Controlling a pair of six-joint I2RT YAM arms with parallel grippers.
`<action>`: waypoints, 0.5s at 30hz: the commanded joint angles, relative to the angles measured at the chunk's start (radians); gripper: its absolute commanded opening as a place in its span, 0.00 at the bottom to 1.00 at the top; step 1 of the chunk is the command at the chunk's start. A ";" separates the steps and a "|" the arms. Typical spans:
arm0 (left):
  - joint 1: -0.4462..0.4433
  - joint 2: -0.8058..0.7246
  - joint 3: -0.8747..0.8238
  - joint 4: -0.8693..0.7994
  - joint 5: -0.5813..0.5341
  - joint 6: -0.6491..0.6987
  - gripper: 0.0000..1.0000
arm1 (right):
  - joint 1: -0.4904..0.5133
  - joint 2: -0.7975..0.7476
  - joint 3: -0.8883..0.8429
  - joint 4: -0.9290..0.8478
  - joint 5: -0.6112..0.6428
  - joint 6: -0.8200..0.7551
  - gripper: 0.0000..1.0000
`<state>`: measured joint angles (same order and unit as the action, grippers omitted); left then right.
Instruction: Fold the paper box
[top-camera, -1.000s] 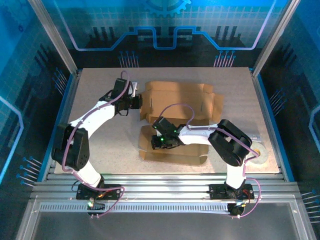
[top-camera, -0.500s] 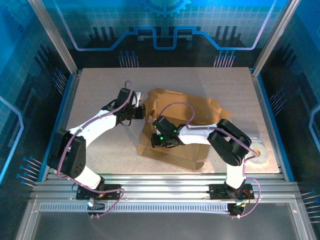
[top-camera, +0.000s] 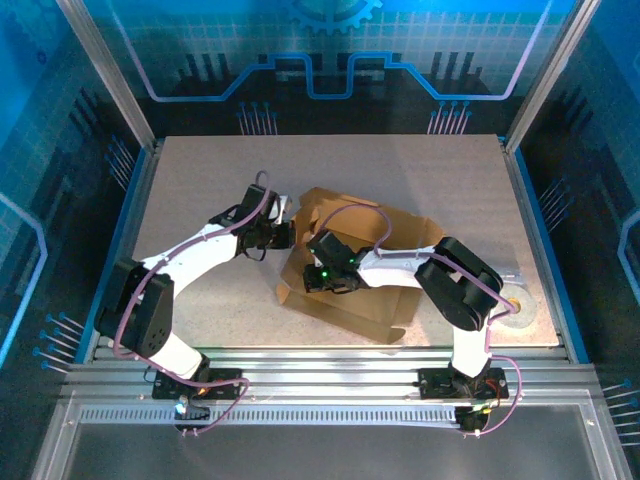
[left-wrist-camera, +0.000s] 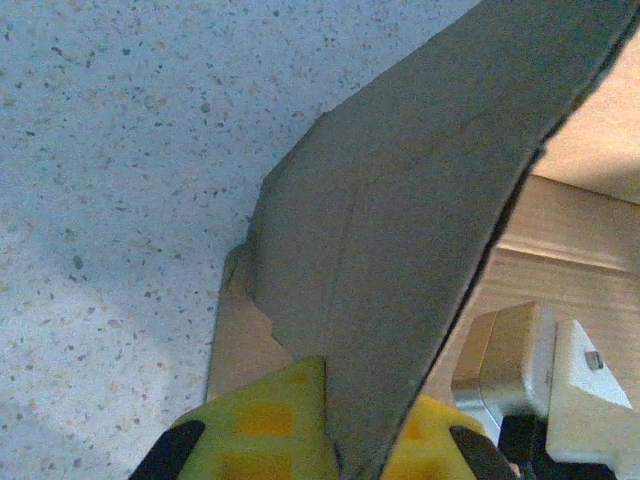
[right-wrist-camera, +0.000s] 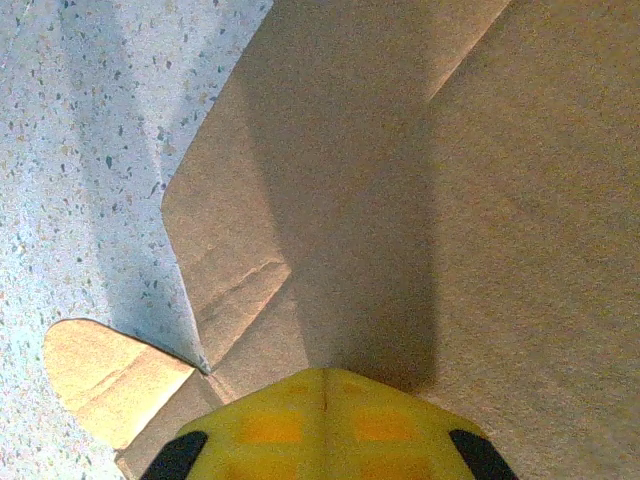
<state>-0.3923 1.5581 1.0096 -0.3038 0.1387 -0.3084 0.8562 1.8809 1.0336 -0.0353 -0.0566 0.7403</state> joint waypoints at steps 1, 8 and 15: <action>-0.012 0.047 0.039 -0.156 0.018 -0.007 0.05 | -0.029 -0.033 -0.018 -0.020 0.007 -0.059 0.00; -0.012 0.085 0.122 -0.213 -0.006 0.003 0.05 | -0.067 -0.146 -0.084 -0.100 -0.002 -0.154 0.10; -0.016 0.103 0.155 -0.234 0.017 -0.011 0.05 | -0.070 -0.183 -0.112 -0.187 0.051 -0.200 0.15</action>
<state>-0.3958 1.6272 1.1439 -0.4408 0.1352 -0.3088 0.7906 1.7157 0.9474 -0.1581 -0.0414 0.5774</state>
